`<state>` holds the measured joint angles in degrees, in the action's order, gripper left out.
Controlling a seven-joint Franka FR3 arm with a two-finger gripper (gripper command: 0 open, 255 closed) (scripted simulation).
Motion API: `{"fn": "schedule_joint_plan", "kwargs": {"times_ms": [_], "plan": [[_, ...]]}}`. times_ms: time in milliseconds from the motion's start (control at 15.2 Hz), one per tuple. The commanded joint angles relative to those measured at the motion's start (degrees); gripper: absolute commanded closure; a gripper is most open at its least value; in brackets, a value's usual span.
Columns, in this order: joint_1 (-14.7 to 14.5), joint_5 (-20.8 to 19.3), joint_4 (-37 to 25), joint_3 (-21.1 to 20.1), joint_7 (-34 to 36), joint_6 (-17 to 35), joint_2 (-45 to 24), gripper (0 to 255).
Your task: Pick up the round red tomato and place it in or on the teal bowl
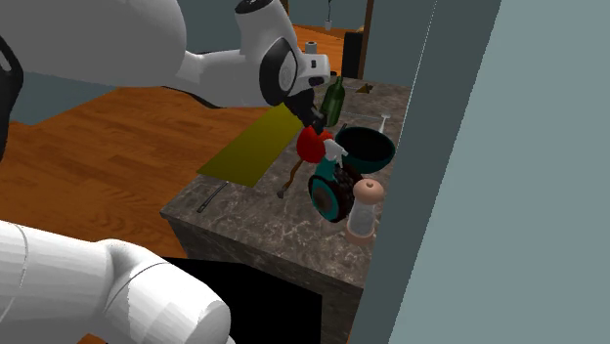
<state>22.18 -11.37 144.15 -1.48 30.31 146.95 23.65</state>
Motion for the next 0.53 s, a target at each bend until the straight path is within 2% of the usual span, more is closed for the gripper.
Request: {"fn": "schedule_joint_plan", "kwargs": {"times_ms": [0, 462], "plan": [[-0.2, 0.4, -1.0, 0.2, -0.5, -1.8, 0.9, 255], [-0.8, 1.4, -5.0, 0.4, -1.7, -7.6, 2.6, 255]]}}
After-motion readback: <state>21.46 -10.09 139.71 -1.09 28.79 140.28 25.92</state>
